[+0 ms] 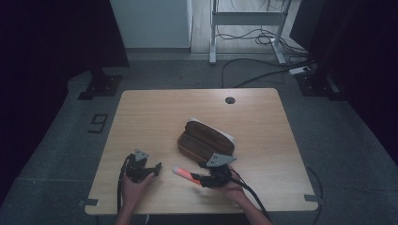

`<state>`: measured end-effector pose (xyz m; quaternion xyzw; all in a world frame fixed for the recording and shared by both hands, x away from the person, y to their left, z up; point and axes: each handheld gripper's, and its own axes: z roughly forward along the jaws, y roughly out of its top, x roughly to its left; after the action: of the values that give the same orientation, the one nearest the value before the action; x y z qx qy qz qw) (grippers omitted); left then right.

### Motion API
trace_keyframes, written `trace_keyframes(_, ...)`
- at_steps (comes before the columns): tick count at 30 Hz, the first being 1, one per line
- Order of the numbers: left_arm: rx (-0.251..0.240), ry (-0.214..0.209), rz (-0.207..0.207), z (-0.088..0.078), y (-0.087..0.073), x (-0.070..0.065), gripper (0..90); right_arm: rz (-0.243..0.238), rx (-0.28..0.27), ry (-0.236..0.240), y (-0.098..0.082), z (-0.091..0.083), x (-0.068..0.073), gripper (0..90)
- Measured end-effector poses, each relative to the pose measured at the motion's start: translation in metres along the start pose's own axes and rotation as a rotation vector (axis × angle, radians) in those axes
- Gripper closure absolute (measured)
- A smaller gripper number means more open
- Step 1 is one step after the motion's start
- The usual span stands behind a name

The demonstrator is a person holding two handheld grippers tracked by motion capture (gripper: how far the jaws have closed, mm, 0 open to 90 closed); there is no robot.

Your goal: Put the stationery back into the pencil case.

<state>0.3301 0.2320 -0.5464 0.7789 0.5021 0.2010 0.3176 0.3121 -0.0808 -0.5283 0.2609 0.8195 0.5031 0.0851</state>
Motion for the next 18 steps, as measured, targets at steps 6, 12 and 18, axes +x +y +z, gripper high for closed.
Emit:
trace_keyframes(6, 0.000, 0.000, 0.000, 0.000, 0.000, 0.000, 21.5, -0.011, 0.022, 0.014, 0.003, 0.013, 0.004, 43.1)
trace_keyframes(12, 0.000, -0.001, -0.001, 0.000, 0.000, 0.000, 21.5, -0.016, 0.045, 0.024, 0.003, 0.023, 0.008, 44.8)
trace_keyframes(18, 0.000, -0.001, 0.000, 0.000, 0.000, 0.000, 21.5, -0.020, 0.085, 0.007, -0.001, 0.026, 0.010, 47.2)
